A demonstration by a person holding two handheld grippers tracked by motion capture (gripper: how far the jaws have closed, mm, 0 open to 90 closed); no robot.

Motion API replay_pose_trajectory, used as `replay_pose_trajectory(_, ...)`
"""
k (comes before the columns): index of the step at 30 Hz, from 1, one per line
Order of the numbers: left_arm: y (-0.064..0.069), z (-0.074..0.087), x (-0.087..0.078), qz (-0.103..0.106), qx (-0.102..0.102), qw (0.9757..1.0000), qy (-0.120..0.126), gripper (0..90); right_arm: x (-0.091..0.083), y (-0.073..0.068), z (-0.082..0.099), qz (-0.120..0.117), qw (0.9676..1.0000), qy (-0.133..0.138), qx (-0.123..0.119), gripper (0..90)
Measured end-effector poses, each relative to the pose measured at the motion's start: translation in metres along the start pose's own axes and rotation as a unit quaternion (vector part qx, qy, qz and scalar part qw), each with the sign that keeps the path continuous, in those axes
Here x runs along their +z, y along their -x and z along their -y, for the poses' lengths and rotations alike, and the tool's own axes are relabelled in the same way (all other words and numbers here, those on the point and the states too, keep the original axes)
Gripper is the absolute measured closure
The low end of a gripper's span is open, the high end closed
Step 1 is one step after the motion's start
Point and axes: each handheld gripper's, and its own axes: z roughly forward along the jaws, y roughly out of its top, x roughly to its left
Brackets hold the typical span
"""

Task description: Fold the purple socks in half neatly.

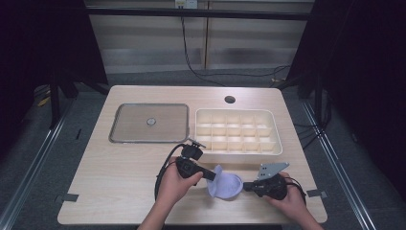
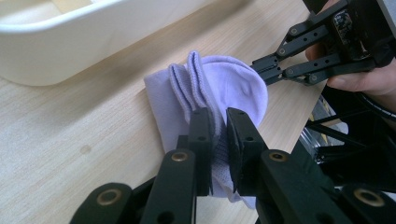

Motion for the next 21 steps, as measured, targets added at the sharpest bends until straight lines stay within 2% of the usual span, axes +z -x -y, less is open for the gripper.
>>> replay_pose_trajectory(3,0.002,-0.001,0.002,0.002,-0.002,1.0000,0.001,81.0,0.000,0.000,0.000,0.000,1.0000,0.001,-0.001,88.9)
replay_pose_trajectory(6,0.003,-0.003,0.003,0.002,0.008,0.9999,-0.006,81.0,0.000,0.000,0.000,0.001,1.0000,0.001,-0.002,88.8)
replay_pose_trajectory(7,0.006,-0.003,0.005,0.001,-0.004,1.0000,0.003,81.0,0.000,0.001,0.000,0.001,1.0000,0.002,-0.002,88.9)
replay_pose_trajectory(8,0.005,-0.004,0.005,0.003,0.007,1.0000,-0.005,81.0,0.000,0.001,0.000,0.001,1.0000,0.002,-0.002,88.8)
replay_pose_trajectory(12,0.006,-0.007,0.007,0.003,0.008,0.9999,-0.007,81.0,0.000,0.001,0.000,0.001,1.0000,0.001,-0.003,88.8)
replay_pose_trajectory(13,0.008,-0.007,0.009,0.001,0.001,1.0000,-0.003,81.0,0.000,0.001,0.000,0.001,1.0000,0.002,-0.003,88.7)
replay_pose_trajectory(15,0.008,-0.007,0.010,0.000,0.012,0.9999,-0.011,81.0,0.000,0.001,0.000,0.001,1.0000,0.002,-0.003,88.8)
replay_pose_trajectory(21,0.011,-0.009,0.014,0.001,0.011,0.9999,-0.011,81.0,0.000,0.000,0.000,-0.001,1.0000,0.000,-0.001,88.8)
